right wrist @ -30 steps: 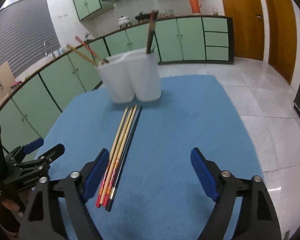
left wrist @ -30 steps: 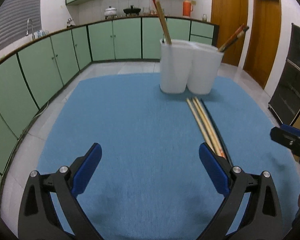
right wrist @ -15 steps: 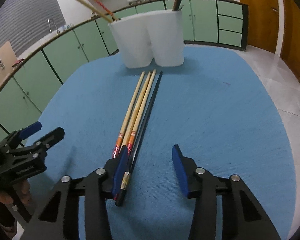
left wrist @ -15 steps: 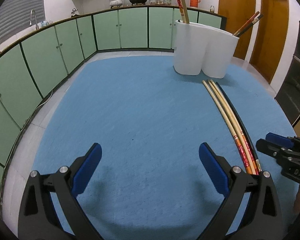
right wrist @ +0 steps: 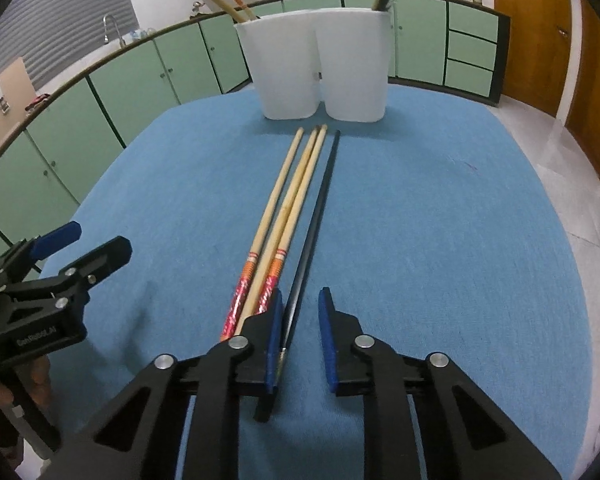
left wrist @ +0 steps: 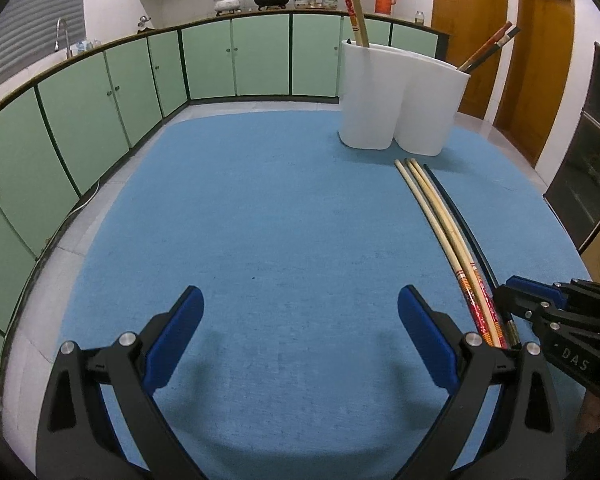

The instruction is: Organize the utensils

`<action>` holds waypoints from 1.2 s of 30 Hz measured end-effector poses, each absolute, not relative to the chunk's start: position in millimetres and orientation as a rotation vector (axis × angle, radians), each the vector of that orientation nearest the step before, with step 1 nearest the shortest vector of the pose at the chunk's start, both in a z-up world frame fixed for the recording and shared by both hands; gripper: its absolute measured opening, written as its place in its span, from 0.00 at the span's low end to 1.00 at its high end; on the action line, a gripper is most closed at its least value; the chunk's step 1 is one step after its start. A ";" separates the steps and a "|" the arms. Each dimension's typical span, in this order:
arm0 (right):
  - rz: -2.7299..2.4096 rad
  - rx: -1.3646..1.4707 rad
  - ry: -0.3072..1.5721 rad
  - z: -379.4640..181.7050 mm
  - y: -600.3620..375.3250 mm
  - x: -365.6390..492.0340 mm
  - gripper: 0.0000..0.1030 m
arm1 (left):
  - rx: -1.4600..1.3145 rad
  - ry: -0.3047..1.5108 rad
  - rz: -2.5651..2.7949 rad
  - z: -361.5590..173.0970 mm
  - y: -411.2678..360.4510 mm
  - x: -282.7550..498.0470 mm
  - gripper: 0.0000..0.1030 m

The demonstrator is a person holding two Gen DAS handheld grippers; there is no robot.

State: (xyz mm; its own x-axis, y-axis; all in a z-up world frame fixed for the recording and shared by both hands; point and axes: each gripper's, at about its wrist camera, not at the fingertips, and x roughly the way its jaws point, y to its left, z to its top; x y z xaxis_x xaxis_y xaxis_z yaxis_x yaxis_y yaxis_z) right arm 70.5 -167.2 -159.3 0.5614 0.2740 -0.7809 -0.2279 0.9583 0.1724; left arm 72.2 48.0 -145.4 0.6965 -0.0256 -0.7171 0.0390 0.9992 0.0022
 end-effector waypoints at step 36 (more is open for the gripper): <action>0.141 0.211 0.931 -160.7 -227.8 66.1 0.06 | 0.044 0.883 -0.159 -163.3 -18.5 99.7 0.92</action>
